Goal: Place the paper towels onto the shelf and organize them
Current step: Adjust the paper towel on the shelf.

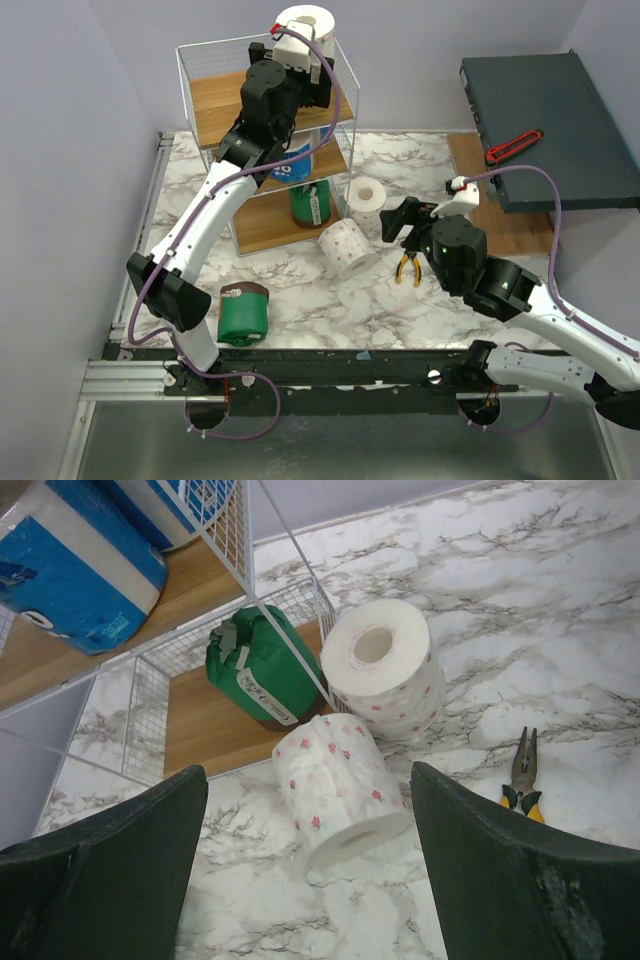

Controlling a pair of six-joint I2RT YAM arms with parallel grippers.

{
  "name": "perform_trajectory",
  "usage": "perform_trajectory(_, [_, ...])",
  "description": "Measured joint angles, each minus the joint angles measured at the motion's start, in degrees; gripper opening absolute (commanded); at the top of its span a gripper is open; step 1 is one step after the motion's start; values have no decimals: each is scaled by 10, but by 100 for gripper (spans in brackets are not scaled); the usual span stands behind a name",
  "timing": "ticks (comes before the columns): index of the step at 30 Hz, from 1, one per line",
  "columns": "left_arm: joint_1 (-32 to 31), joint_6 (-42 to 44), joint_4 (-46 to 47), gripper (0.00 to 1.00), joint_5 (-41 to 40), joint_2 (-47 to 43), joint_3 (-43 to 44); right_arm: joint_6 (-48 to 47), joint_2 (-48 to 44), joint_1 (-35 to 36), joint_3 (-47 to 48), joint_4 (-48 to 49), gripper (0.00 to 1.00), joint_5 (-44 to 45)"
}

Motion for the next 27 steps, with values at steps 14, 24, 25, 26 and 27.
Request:
perform_trajectory(14, [5,-23,-35,99,37,-54,-9,11,0,0,0,0,85,-1])
perform_trajectory(24, [-6,-89,-69,99,40,-135,-76,29,-10,0,0,-30,99,-3])
perform_trajectory(25, [-13,-100,-71,99,34,-154,-93,34,-12,0,-3,-34,99,-2])
perform_trajectory(26, [-25,-108,-75,99,25,-177,-114,38,-15,0,-8,-37,99,-2])
perform_trajectory(27, [-39,-114,-77,99,16,-200,-133,43,-19,0,-17,-40,99,-1])
